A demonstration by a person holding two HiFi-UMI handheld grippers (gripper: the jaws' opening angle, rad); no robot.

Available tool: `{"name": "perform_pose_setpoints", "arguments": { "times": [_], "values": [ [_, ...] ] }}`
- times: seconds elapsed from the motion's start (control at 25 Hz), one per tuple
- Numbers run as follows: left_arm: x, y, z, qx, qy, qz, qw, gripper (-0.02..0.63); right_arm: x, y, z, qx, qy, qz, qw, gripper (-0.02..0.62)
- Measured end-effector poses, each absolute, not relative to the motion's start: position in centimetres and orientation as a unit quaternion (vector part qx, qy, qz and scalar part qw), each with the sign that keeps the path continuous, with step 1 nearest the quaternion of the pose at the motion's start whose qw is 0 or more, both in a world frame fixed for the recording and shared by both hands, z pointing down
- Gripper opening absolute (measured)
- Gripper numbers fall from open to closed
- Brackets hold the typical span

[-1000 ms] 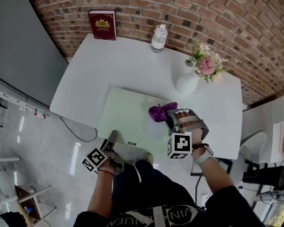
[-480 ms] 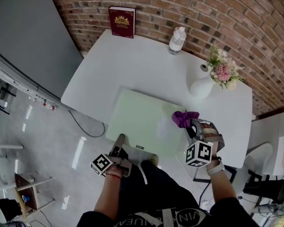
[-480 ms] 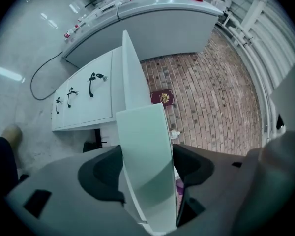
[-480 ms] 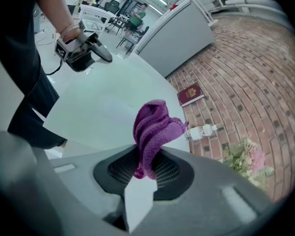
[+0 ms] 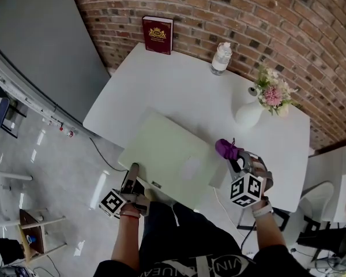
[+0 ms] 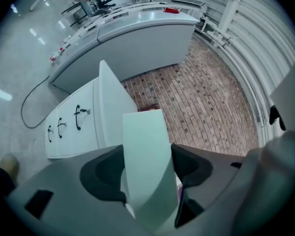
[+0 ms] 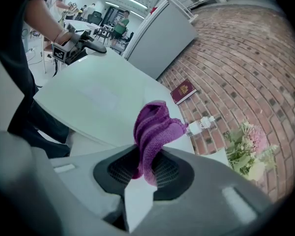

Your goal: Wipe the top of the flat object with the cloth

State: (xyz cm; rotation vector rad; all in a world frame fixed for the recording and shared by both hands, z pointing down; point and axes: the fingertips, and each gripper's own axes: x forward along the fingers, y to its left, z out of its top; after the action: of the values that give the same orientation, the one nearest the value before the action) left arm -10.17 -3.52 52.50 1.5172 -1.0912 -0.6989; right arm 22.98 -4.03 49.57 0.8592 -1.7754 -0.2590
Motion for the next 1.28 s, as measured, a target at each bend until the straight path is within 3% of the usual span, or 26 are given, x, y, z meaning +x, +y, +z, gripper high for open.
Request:
{"name": "perform_pose_setpoints", "arguments": {
  "times": [0.44,0.96,1.12,1.28],
  "values": [
    [-15.1,-10.8,42.1,0.719,-0.485,-0.239,0.437,0.288,20.9,-4.6,47.6,0.384,-0.773,-0.081,0.499,0.078],
    [-14.6,-18.7,29.6,0.842,-0.488,-0.109,0.203,0.287,17.7,-5.3,45.7,0.423,-0.808,-0.010,0.410,0.078],
    [-11.6,-19.8,26.4,0.875,-0.471,-0.045,0.102,0.287,17.7,-5.3,45.1,0.431,-0.810,-0.001,0.397,0.078],
    [-4.9,-18.2,25.5,0.906,-0.415,0.066,-0.048,0.285,18.9,-5.4,44.4,0.451,-0.808,0.016,0.379,0.078]
  ]
}}
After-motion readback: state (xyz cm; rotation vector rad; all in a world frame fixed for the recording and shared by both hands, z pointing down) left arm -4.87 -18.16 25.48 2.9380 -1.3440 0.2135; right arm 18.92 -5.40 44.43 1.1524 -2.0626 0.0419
